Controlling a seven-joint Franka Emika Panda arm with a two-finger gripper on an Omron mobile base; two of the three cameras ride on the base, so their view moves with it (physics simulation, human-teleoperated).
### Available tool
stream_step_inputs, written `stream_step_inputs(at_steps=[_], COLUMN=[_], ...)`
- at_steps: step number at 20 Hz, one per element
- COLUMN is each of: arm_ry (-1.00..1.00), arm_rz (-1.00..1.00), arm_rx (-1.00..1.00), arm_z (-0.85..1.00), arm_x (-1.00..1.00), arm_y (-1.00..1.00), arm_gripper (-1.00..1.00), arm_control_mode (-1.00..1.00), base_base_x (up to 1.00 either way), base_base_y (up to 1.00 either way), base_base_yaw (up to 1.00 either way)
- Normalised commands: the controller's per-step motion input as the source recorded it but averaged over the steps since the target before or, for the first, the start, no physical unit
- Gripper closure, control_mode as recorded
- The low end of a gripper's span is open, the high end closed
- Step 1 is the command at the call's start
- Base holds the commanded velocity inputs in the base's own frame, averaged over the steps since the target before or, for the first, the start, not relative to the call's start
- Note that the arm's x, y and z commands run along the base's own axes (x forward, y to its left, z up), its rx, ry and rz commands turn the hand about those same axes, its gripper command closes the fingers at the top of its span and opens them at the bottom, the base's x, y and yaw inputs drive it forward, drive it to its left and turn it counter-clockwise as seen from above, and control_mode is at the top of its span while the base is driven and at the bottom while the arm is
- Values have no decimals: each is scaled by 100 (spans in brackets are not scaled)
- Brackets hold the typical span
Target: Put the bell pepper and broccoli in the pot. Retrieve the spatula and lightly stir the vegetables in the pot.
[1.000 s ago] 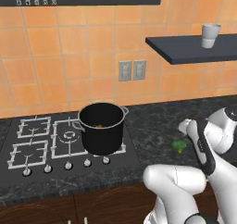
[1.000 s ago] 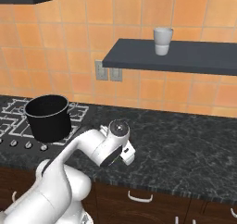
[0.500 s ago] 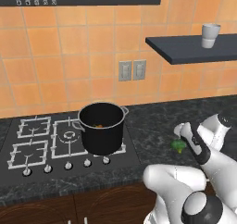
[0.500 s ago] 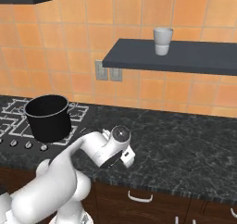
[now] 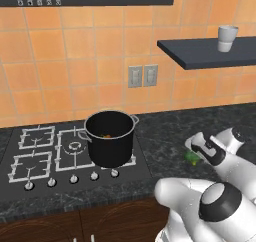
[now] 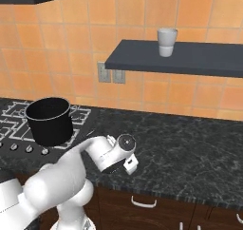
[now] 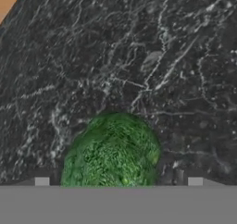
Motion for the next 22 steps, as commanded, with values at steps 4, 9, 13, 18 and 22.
stream_step_inputs(at_steps=[4,9,13,18,22], arm_ry=[2,2,0,-8,-29], arm_rz=[0,0,0,0,0], arm_rx=[4,4,1,0,-4], arm_z=[-27,-15,0,52,100], arm_x=[28,10,-1,-25,-53], arm_y=[0,4,25,38,57], arm_gripper=[-100,100,100,100,100], arm_control_mode=[-100,-100,-100,-100,-100], base_base_x=[0,0,0,0,0], base_base_y=[0,0,0,0,0], base_base_yaw=[0,0,0,0,0])
